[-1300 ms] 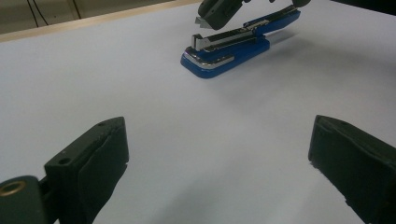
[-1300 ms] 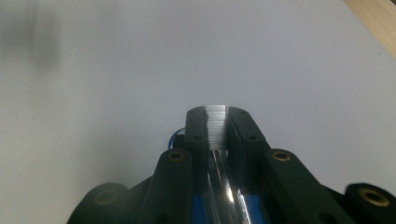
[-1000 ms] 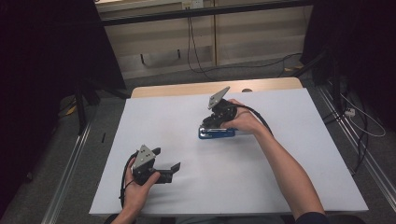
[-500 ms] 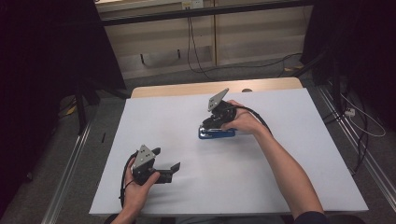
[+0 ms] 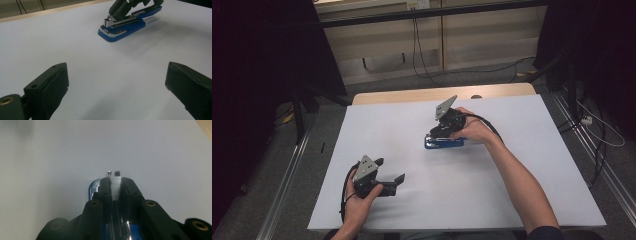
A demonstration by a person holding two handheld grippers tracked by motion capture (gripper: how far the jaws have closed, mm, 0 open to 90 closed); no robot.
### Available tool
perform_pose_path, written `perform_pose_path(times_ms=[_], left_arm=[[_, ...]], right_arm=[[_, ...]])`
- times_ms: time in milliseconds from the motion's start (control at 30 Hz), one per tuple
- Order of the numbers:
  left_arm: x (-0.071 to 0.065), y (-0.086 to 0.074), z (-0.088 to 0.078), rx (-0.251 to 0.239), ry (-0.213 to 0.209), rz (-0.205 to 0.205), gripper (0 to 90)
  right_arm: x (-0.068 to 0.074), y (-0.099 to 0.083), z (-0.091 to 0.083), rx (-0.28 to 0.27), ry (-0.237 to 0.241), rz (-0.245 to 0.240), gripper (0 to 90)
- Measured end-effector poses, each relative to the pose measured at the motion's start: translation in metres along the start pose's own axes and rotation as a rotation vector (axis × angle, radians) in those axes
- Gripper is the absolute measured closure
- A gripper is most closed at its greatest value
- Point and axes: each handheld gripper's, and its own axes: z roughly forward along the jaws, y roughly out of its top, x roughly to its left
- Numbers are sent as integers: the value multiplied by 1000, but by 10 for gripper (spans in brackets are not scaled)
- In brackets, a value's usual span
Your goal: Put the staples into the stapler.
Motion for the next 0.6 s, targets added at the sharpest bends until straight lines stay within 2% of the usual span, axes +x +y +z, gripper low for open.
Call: perform_pose_path(times_ms=[600], left_arm=[[0, 0, 0, 2, -2, 1, 51]], right_arm=[[0, 0, 1, 18, 3, -24, 793]])
